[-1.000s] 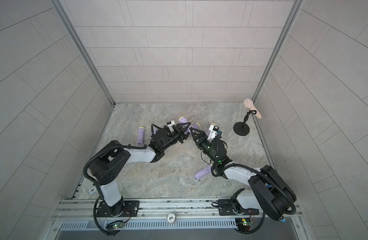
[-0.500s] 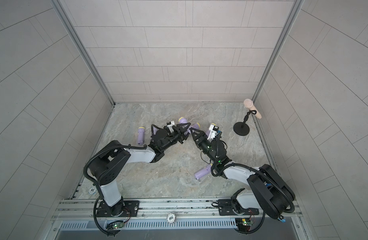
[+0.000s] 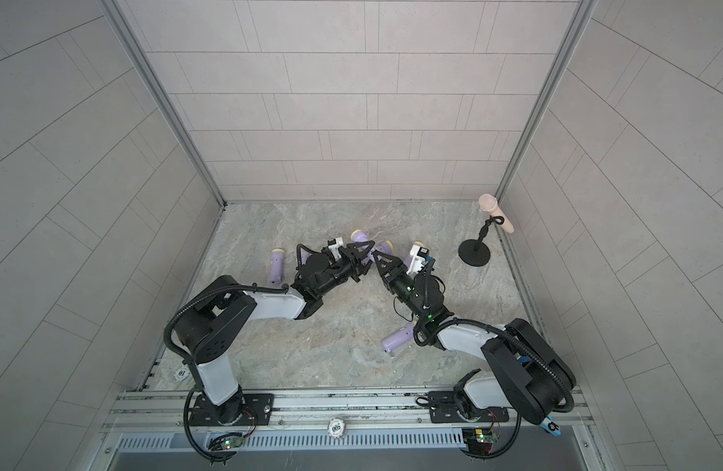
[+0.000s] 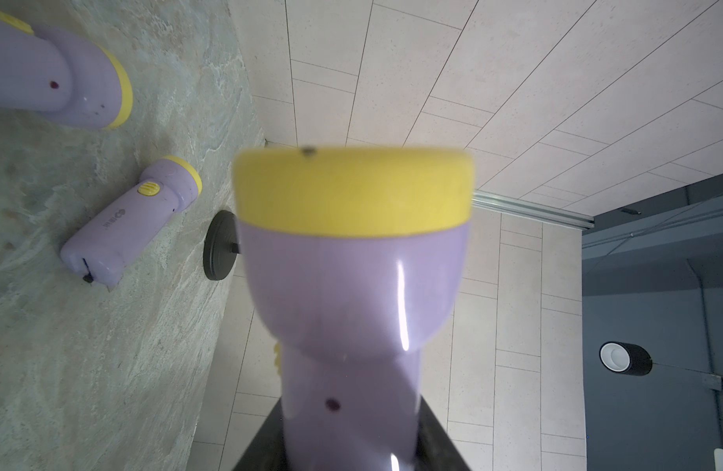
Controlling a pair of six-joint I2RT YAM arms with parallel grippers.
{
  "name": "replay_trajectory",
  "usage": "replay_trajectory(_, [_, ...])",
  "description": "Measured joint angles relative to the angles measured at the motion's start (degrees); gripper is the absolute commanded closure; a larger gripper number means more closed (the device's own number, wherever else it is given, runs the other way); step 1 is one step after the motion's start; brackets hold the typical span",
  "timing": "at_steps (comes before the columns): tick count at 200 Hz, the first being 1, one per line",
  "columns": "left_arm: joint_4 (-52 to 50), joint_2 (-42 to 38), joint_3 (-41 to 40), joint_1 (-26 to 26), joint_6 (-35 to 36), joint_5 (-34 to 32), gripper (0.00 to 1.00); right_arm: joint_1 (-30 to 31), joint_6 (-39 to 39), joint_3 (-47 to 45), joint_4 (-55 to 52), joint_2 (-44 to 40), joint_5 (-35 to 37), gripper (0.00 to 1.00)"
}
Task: Close the plug at the bottom of the flashlight
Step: Close the plug of the flashlight.
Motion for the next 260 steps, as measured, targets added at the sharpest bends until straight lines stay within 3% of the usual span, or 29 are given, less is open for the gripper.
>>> replay_trajectory(260, [0.4,0.0,0.0,0.0,-1.0,0.5,1.00,0.0,0.3,0.0,3.5,2.1,-0.8,0.51])
